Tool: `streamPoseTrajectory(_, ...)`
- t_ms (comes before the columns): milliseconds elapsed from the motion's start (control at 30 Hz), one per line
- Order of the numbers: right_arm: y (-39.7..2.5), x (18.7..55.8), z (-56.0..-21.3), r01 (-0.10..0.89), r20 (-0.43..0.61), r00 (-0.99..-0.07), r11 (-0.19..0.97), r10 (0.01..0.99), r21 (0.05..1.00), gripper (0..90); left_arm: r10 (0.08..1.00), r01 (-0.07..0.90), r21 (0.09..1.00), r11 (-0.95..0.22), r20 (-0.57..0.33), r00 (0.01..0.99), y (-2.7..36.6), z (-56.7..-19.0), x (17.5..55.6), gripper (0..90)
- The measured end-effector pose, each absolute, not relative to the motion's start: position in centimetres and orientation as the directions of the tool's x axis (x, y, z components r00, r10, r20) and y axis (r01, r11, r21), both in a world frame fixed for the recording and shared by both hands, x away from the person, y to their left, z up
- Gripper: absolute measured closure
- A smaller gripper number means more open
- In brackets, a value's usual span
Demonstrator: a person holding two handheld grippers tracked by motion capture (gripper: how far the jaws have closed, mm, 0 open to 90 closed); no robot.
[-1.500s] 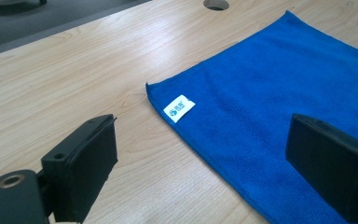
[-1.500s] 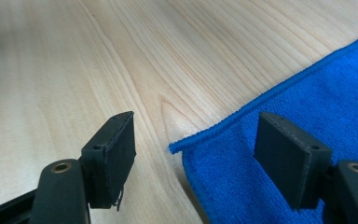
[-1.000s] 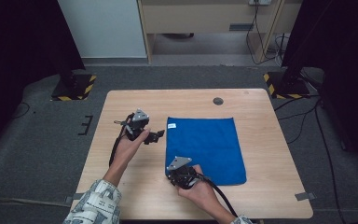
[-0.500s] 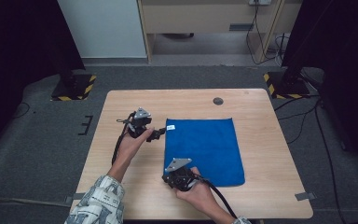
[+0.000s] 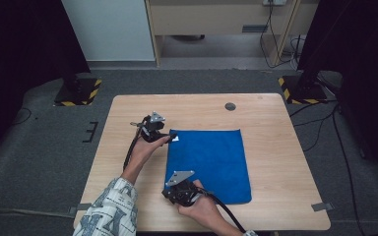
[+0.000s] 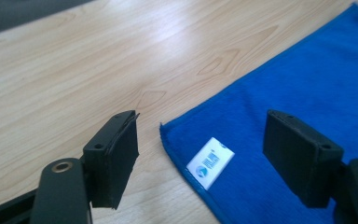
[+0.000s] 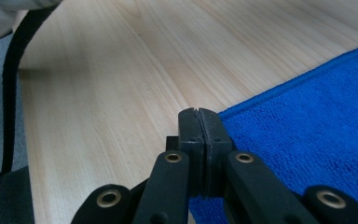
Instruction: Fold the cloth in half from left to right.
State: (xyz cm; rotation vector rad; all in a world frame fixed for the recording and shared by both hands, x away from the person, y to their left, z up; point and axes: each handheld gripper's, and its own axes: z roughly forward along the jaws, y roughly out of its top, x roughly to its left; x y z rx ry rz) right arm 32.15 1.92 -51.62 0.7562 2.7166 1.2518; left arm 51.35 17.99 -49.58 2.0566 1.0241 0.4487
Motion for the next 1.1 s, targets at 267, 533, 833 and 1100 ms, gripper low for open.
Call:
streamPoseTrajectory(267,2.5,31.9,-52.0,0.393,0.136,-0.887,0.567,0.441,0.724,89.2,0.803,0.547,0.736,-0.399,-0.007,0.595,18.0,-51.2,53.0,31.9)
streamPoseTrajectory(533,2.3,31.8,-51.8,0.392,0.140,-0.889,0.564,0.437,0.727,89.1,0.815,0.573,0.726,-0.380,-0.030,0.578,18.3,-52.5,53.7,40.8)
streamPoseTrajectory(833,2.2,31.8,-51.8,0.386,0.134,-0.891,0.569,0.434,0.726,89.1,0.798,0.568,0.716,-0.406,-0.026,0.602,17.6,-52.9,53.7,69.1)
streamPoseTrajectory(1100,2.3,31.7,-51.7,0.380,0.123,-0.891,0.571,0.437,0.728,89.1,0.813,0.591,0.717,-0.369,-0.059,0.580,17.9,-52.6,53.7,89.4)
